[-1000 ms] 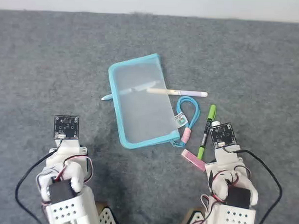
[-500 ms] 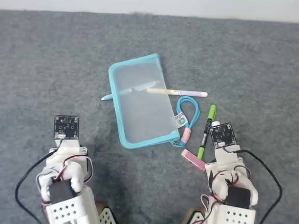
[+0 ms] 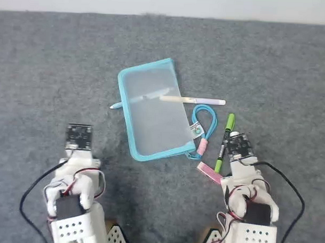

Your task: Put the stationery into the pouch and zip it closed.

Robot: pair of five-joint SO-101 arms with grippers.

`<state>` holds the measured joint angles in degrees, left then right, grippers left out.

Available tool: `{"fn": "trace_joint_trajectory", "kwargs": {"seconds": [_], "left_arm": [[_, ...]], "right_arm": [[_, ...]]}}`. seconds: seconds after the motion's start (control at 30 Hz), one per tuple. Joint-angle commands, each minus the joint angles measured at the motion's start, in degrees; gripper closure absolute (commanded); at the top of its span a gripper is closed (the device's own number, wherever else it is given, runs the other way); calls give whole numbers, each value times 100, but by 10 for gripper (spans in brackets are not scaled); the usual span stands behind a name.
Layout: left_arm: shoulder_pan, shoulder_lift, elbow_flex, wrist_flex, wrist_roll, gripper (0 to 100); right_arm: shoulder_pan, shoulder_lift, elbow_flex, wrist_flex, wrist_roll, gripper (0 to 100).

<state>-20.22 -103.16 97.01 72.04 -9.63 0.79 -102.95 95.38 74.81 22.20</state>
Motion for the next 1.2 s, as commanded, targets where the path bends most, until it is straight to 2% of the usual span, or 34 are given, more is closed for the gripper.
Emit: {"fn": "trace_joint_trajectory", "kwargs": {"seconds": [0.0, 0.07, 0.2, 0.3, 0.43, 0.57, 0.73, 0.9, 1.1, 1.17], "left_arm": [[747, -114, -48, 44, -44, 949], [818, -114, -48, 44, -62, 949], [387, -114, -40, -79, -105, 947], [44, -114, -40, -308, -870, 945], [-185, -114, -40, -70, -1749, 945], [-193, -114, -40, -44, -1802, 946], [-193, -114, -40, -35, -1802, 946], [-193, -114, -40, -26, -1802, 946], [-193, -114, -40, -18, -1802, 946], [-193, -114, -40, -18, -1802, 946]], "right_arm": [[-505, -101, 105, 40, -18, 963], [-813, -101, 105, 40, -18, 965], [-1121, -101, 105, -101, 18, 963], [-866, -110, 88, -558, 9, 961], [-409, -101, 0, -1429, 26, 961], [233, -57, -703, -1376, 18, 961], [92, 374, -1538, -1015, -9, 961], [-286, 2290, -2488, -1455, -325, 961], [-1024, 5930, -4624, -1622, -1020, 957], [-1270, 7081, -5327, -1622, -1284, 924]]}}
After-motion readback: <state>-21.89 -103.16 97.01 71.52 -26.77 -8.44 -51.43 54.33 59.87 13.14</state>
